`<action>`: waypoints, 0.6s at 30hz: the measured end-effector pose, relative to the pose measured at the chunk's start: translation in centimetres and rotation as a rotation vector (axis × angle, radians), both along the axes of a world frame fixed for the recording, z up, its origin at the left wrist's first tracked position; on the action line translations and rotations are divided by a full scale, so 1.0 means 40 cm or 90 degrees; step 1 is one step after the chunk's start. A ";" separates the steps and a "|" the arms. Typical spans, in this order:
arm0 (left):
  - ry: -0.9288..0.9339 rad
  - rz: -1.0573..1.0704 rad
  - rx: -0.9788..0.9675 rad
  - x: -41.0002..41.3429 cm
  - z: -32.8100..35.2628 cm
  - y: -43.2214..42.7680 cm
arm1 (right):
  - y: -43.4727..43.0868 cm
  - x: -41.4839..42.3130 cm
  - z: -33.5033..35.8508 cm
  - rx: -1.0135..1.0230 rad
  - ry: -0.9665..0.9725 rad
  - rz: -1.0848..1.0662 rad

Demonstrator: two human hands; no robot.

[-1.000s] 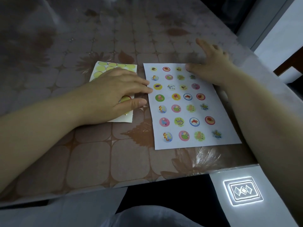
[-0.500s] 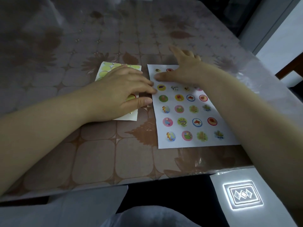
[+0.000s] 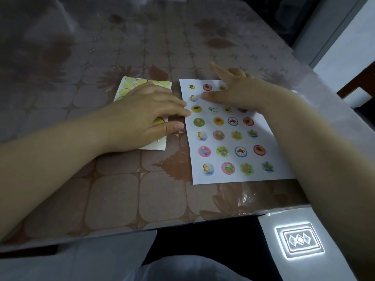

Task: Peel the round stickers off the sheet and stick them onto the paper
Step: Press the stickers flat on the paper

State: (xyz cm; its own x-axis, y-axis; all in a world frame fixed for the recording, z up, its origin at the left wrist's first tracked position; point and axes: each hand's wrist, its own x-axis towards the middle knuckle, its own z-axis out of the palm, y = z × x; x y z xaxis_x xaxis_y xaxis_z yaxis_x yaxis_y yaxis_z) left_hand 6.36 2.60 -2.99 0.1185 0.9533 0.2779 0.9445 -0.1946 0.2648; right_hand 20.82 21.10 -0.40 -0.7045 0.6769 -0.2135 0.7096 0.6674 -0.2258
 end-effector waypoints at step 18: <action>0.053 0.008 0.002 -0.010 -0.009 -0.002 | 0.037 0.069 -0.003 -0.001 0.024 0.005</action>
